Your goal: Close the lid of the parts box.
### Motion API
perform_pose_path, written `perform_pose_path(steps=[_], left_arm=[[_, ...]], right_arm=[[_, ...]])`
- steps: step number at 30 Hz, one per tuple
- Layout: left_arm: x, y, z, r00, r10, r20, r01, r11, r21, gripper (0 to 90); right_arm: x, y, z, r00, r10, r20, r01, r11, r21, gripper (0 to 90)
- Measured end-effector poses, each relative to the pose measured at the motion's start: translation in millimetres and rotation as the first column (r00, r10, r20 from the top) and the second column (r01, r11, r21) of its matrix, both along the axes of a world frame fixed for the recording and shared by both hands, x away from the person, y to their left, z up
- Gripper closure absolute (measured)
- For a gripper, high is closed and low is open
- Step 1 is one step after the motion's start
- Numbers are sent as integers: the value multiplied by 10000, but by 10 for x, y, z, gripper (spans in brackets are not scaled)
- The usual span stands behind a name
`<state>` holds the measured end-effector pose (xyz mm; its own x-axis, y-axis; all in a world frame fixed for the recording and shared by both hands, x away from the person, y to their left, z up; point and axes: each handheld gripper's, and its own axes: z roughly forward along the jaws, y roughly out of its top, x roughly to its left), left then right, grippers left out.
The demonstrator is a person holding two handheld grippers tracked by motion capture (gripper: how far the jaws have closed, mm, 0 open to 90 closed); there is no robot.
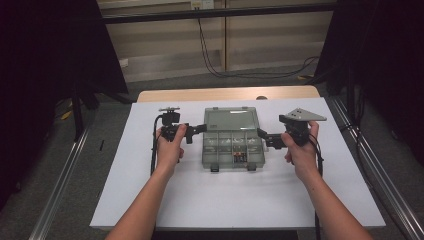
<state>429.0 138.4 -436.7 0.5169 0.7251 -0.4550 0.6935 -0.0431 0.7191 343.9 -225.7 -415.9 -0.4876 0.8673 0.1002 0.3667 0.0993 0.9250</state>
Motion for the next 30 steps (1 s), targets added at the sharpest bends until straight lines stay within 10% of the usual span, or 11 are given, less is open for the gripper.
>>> perform_pose_path(steps=[30], left_arm=[[543,-332,-259,9848,-99,-1737,87,9999,-75,169]], right_arm=[[775,40,-217,9710,-281,-2373,508,9946,902,312]])
